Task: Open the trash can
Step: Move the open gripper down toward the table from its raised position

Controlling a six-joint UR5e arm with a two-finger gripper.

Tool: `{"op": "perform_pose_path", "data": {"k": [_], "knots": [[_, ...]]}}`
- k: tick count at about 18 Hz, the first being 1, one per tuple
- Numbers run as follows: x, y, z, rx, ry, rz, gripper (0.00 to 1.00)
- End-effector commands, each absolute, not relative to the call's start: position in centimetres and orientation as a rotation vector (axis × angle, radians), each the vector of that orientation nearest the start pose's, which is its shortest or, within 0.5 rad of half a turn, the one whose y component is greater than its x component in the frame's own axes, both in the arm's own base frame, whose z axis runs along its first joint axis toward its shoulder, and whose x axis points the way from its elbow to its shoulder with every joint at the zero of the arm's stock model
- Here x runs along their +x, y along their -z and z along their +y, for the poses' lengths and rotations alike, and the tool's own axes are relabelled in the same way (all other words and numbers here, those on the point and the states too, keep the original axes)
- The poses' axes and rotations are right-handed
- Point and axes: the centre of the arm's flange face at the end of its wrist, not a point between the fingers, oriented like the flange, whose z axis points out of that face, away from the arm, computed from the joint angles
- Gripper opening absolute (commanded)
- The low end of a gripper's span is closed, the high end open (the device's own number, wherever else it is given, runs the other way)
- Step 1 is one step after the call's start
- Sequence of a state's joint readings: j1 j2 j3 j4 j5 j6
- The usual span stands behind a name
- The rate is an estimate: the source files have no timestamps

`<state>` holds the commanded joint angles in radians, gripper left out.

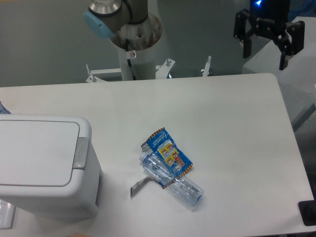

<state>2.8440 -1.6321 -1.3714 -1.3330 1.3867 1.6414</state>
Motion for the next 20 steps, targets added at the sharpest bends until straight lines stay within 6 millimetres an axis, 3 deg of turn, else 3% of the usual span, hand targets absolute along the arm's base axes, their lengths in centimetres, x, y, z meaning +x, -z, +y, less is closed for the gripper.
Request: {"op": "perform_pose_path", "data": {"k": [5, 8, 15, 20], "knots": [[-47.4, -58.7, 30.5, -2.811, -0.510, 0.556, 1.00], [-47.2, -58.4, 31.2, -2.815, -0.475, 0.408, 1.00], [-44.3, -57.2, 38.2, -2.770, -0.394, 0.066, 1.00], [-42.6, -56.2, 43.5, -2.648, -0.372, -0.266, 1.00]]}}
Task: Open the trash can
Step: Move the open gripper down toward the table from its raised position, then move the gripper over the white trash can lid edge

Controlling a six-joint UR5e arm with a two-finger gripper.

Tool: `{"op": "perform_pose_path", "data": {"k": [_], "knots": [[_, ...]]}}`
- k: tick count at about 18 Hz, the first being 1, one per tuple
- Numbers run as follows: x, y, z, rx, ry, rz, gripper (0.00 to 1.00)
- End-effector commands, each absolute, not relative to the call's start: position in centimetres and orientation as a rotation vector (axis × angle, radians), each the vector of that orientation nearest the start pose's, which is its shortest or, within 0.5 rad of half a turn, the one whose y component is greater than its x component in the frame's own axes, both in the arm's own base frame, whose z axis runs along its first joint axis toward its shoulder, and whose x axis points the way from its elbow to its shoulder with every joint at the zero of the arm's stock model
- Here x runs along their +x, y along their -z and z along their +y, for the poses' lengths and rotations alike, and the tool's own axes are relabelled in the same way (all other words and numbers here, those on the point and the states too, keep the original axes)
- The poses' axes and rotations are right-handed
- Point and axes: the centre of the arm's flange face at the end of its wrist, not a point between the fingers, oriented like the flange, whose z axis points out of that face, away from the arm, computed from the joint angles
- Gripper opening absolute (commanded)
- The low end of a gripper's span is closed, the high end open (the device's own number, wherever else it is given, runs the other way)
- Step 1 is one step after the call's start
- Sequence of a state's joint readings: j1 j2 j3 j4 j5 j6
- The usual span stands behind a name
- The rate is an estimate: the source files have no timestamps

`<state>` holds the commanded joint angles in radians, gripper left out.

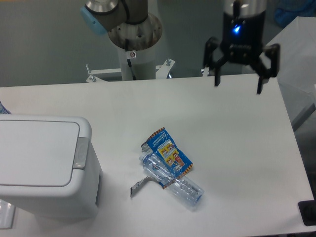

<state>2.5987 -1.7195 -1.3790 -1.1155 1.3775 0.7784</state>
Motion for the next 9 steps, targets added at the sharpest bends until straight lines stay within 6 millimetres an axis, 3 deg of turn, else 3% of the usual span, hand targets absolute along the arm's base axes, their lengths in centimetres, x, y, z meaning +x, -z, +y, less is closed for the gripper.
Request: {"op": "perform_pose_path", "data": {"k": [4, 9], "knots": [[-40.8, -55.1, 46.6, -2.617, -0.324, -0.340, 1.00], [-36.9, -54.8, 49.8, -2.575, -0.218, -0.522, 1.00]]}}
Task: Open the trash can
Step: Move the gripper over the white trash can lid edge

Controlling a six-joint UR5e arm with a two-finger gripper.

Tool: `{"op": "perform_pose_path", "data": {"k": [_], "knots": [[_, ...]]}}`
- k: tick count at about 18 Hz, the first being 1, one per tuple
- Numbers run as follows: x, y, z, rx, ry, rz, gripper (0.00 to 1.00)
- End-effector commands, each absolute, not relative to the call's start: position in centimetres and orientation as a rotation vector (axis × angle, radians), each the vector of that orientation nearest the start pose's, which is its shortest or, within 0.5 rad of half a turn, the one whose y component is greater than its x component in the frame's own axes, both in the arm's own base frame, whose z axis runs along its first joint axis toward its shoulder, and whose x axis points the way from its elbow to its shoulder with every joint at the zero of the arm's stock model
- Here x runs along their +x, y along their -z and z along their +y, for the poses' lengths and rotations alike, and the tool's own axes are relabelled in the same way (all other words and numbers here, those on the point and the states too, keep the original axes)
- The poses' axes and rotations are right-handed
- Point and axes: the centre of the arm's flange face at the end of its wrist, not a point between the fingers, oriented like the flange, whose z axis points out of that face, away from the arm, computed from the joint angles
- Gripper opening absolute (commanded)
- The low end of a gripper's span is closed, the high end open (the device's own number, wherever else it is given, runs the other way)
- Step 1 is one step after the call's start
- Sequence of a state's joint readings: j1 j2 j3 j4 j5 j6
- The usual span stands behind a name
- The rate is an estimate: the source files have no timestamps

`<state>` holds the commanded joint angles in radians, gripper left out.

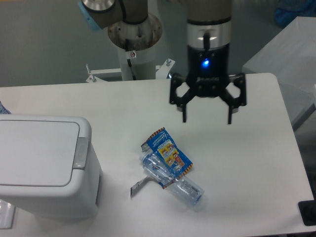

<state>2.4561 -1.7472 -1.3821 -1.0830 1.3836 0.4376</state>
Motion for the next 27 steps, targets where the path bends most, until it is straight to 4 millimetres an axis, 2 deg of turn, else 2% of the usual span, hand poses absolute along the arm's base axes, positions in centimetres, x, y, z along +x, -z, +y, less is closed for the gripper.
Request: {"op": "perform_pose_path", "data": {"k": [3, 5, 6, 9, 11, 19, 27], "knots": [[-34.3, -53.8, 51.9, -2.557, -0.134, -0.647, 1.00], [-33.2, -53.1, 52.7, -2.533, -0.087, -0.734, 1.00], [-33.0, -52.8, 53.3, -2.525, -0.075, -0.750, 1.00], [-30.5, -51.6, 55.8, -2.504, -0.011, -0.821, 1.00], [-30.3, -51.4, 56.2, -2.469, 0.017, -0.899, 1.00], [-27.8, -49.9, 57.2, -2.483, 0.110, -0.912, 1.00], [-27.5, -49.3, 57.7, -2.469, 0.163, -0.954, 1.00]]}}
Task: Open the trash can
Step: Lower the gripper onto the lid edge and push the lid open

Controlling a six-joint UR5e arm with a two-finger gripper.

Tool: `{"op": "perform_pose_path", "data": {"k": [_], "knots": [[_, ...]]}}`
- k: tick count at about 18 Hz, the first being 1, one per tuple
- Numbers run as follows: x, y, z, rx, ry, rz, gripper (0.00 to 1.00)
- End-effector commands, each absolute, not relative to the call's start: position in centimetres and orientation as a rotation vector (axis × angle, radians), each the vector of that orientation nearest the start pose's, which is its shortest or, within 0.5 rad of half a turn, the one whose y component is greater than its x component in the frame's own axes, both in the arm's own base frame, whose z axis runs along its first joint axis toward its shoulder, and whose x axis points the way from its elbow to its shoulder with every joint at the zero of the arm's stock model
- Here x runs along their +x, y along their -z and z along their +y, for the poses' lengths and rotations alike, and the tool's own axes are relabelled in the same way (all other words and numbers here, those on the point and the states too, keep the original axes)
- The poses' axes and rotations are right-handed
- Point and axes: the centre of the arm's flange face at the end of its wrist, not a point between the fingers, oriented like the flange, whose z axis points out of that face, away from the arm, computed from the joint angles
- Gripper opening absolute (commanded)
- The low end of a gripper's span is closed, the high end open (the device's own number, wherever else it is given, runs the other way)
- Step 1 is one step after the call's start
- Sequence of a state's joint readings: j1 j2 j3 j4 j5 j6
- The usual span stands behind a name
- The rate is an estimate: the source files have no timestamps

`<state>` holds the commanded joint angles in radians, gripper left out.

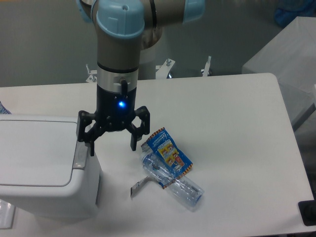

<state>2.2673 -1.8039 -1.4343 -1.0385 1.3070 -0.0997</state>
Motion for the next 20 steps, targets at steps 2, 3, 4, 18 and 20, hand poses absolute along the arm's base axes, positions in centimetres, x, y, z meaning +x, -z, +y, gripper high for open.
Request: {"op": "perform_pose_path", "data": {"k": [2, 3, 4, 18, 20], "knots": [[-27.0, -48.9, 58.2, -2.474, 0.170, -0.965, 1.00], [-26.9, -48.6, 58.4, -2.472, 0.174, -0.979, 1.00], [-27.0, -48.5, 58.5, -2.473, 0.177, -0.986, 1.00], [-26.9, -47.9, 58.8, -2.480, 0.187, -0.990, 1.00], [-26.7, -47.8, 58.9, -2.484, 0.187, -0.985, 1.00]]}}
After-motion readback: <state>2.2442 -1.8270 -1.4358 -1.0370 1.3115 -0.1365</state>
